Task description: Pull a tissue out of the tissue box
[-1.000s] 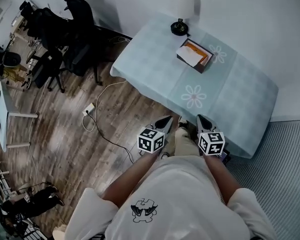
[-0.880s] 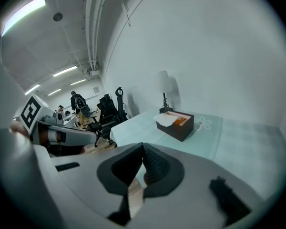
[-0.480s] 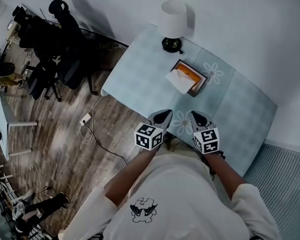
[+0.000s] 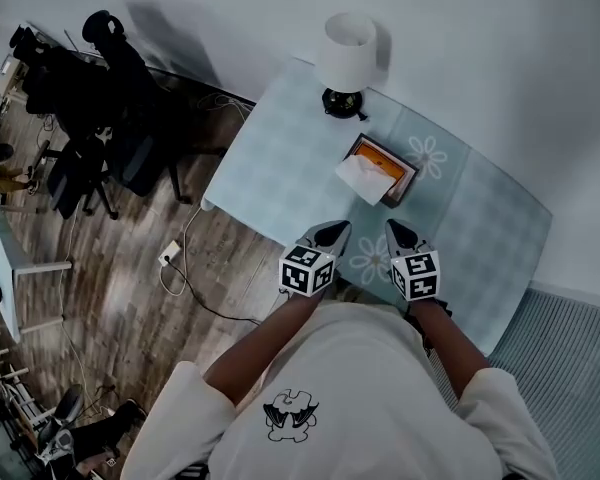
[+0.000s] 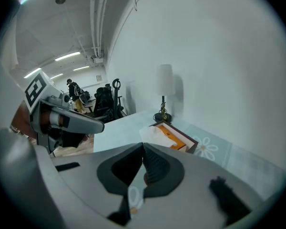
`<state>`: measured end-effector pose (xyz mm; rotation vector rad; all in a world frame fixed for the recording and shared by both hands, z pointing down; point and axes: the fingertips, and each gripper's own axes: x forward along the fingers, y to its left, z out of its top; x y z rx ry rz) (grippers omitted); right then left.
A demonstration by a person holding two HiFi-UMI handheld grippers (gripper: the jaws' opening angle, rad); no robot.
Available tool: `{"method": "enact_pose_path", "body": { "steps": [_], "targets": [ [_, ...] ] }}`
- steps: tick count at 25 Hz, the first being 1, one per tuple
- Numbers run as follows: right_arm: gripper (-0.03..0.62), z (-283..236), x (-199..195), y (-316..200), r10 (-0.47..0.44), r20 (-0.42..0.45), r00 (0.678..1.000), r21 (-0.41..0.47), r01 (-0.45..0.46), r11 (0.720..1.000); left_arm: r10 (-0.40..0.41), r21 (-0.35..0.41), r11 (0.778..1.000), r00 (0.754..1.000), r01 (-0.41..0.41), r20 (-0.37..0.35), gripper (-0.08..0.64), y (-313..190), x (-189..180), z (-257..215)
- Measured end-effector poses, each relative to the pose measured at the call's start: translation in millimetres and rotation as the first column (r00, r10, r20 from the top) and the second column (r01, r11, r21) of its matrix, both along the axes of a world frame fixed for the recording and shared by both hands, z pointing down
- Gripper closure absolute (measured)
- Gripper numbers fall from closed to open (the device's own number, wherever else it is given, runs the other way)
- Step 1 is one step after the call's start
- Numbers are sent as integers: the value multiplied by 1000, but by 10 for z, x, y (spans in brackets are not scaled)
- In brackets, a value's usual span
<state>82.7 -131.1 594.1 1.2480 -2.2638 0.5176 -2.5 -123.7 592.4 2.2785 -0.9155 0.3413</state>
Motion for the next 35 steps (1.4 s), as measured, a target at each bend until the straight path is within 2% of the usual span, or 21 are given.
{"method": "enact_pose_path", "body": {
  "steps": [4, 10, 11, 12, 13, 16, 21, 28, 33, 35],
  "targets": [
    [578, 184, -25, -189, -2, 12, 1000, -56, 3, 998, -5, -15, 1000, 1000, 5, 15, 555, -213, 23, 156],
    [577, 667, -69, -348, -16, 18, 1000, -192, 19, 981, -9, -50, 999, 998, 12, 58, 555, -576, 64, 511],
    [565, 769, -67, -369, -11, 24, 1000, -220, 16, 975, -10, -63, 998, 998, 15, 70, 555, -628, 63, 603],
    [516, 862, -63, -385, -3, 29, 1000, -248, 10, 969, -5, -77, 997, 996, 12, 88, 555, -665, 62, 703],
    [498, 940, -59, -397, 5, 34, 999, -274, 5, 962, 10, -92, 996, 993, 1, 117, 555, -683, 60, 812],
    [471, 1088, -90, -425, 32, 56, 998, -334, -12, 943, 62, -140, 989, 979, -35, 193, 555, -671, 33, 1105],
    [430, 1221, -223, -466, 68, 157, 985, -408, 2, 913, 27, -192, 981, 986, 5, 164, 555, -704, 3, 1212],
    [423, 1257, -272, -572, 85, 182, 980, -417, -1, 909, 75, -181, 983, 972, -34, 223, 555, -640, 4, 1210],
    [423, 1269, -258, -625, 94, 182, 979, -417, -9, 909, 74, -178, 983, 974, -35, 215, 555, -639, 38, 1182],
    [423, 1308, -213, -650, 123, 173, 977, -420, -40, 907, 76, -178, 983, 973, -37, 219, 555, -647, 47, 1184]
  ]
}}
